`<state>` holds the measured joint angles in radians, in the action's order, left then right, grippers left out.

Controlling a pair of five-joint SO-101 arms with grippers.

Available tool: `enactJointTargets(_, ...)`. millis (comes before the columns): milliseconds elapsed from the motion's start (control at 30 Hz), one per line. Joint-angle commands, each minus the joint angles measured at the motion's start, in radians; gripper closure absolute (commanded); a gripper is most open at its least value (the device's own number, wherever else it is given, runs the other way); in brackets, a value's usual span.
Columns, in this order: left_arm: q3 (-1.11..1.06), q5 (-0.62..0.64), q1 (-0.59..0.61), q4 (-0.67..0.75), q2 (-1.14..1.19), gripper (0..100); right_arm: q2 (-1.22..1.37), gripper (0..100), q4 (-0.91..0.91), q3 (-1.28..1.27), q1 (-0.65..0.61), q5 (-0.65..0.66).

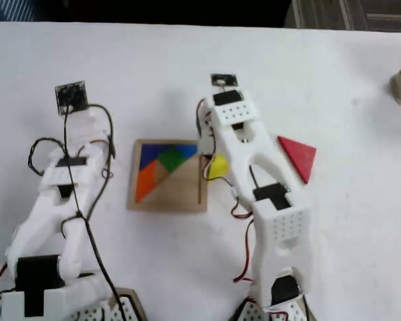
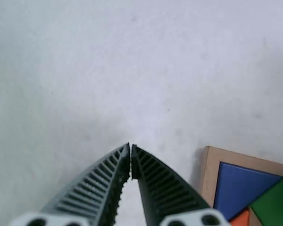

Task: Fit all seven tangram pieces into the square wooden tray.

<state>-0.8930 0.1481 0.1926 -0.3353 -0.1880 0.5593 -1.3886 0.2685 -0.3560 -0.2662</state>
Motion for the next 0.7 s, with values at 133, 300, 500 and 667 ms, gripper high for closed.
enactJointTargets(133, 0.006, -0.008, 0.012, 0.018, -0.004, 97, 0.013, 71.2, 0.077, 0.011, 0.004, -0.018)
enactJointTargets(300, 0.006, -0.008, 0.013, 0.018, -0.004, 97, 0.035, 71.2, 0.047, 0.009, 0.004, -0.025)
enactJointTargets(500, 0.006, -0.008, 0.013, 0.018, -0.004, 97, 0.027, 71.1, -0.002, 0.012, 0.013, -0.069)
enactJointTargets(667, 0.006, -0.008, 0.013, 0.018, -0.004, 97, 0.036, 68.3, -0.002, 0.011, 0.008, -0.061)
